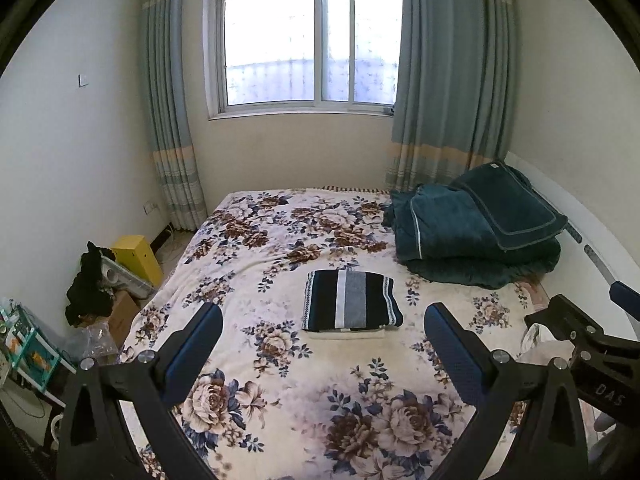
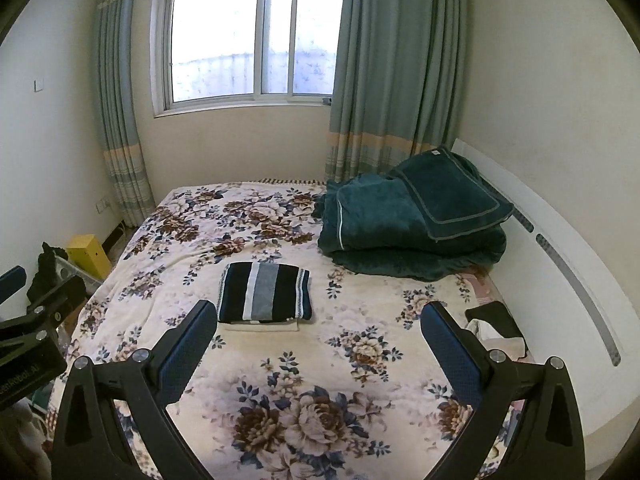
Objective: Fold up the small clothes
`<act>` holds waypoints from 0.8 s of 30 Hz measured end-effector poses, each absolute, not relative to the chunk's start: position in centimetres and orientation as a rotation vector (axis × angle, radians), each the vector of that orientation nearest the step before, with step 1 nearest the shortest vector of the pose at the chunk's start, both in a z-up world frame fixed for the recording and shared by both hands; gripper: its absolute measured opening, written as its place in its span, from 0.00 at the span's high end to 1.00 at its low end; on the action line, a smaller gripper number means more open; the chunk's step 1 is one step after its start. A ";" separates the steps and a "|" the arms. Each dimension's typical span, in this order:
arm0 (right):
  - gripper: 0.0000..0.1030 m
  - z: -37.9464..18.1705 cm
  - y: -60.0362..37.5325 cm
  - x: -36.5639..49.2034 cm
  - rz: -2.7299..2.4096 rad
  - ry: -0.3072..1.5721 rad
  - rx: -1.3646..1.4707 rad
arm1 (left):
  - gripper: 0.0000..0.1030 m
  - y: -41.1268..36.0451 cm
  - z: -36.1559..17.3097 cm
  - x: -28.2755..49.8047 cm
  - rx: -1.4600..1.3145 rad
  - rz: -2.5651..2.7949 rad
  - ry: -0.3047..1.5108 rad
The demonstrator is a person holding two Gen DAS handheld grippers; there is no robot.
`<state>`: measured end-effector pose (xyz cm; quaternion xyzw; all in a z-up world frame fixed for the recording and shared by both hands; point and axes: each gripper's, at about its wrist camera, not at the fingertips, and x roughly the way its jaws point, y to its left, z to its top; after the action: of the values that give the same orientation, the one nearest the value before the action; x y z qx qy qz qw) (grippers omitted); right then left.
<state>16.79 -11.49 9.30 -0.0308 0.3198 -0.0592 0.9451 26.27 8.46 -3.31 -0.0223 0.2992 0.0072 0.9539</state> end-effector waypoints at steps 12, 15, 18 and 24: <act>0.00 9.5 -11.5 16.7 -0.111 0.653 -0.062 | 0.00 8.4 -3.4 26.3 -0.048 0.020 0.612; 0.00 9.7 -11.6 17.1 -0.098 0.654 -0.069 | 0.00 8.4 -3.3 26.3 -0.048 0.023 0.609; 0.00 9.6 -11.6 17.3 -0.095 0.653 -0.066 | 0.00 8.5 -3.1 26.2 -0.048 0.024 0.605; 0.00 9.7 -11.8 17.8 -0.083 0.655 -0.057 | 0.00 8.4 -3.0 26.1 -0.049 0.025 0.604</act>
<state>17.82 -11.77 9.66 -0.0282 0.3218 -0.0408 0.9455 26.14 8.43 -3.05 -0.0240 0.2974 0.0124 0.9544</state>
